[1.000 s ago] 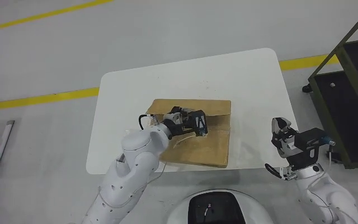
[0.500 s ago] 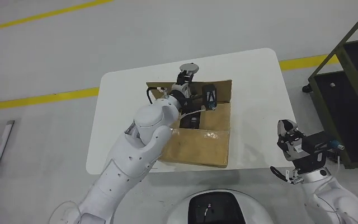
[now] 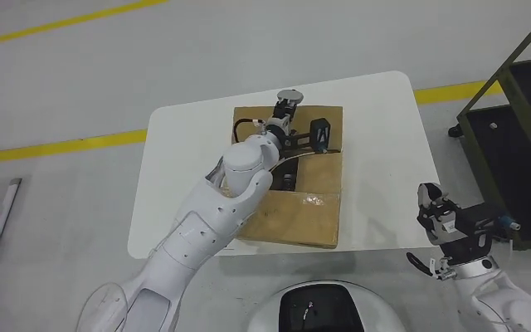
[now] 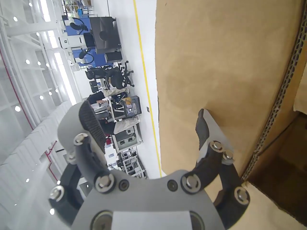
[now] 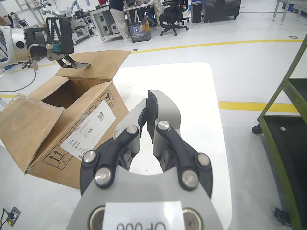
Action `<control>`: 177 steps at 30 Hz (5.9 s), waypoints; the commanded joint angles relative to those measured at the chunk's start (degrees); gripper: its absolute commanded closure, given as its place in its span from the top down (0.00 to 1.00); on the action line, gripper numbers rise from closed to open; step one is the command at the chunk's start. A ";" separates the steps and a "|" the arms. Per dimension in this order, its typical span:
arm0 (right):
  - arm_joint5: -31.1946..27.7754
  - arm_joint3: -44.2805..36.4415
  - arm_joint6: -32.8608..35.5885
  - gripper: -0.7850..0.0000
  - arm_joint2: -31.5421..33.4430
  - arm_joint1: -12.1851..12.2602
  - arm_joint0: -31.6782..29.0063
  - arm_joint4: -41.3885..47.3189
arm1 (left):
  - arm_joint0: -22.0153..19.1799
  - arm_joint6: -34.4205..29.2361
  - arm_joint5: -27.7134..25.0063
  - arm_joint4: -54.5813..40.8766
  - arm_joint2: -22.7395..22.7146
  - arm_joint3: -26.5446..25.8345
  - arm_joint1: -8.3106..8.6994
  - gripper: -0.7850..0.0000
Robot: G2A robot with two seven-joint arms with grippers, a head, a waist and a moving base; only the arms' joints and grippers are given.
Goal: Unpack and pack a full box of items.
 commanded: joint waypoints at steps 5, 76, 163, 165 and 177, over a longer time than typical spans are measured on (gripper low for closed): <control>-0.11 -0.03 0.04 0.00 -0.06 0.04 -0.24 0.17 | 1.38 -0.68 -0.31 -1.17 -2.66 -1.65 0.01 1.00; -19.02 6.50 0.22 0.00 -18.11 2.12 -3.10 -11.18 | 28.95 -11.36 -26.22 -31.83 -42.99 -38.91 6.93 1.00; -29.80 15.09 61.41 0.00 -8.72 10.03 35.45 50.62 | 38.35 -16.12 -5.81 -26.55 -50.72 -41.72 7.67 1.00; -28.87 16.18 61.91 0.25 -8.56 10.29 36.94 51.15 | 38.35 -16.12 -5.81 -26.55 -50.72 -41.72 7.67 1.00; -26.28 29.20 72.10 0.41 -12.74 11.74 50.28 58.29 | 38.35 -16.12 -5.81 -26.55 -50.72 -41.72 7.67 1.00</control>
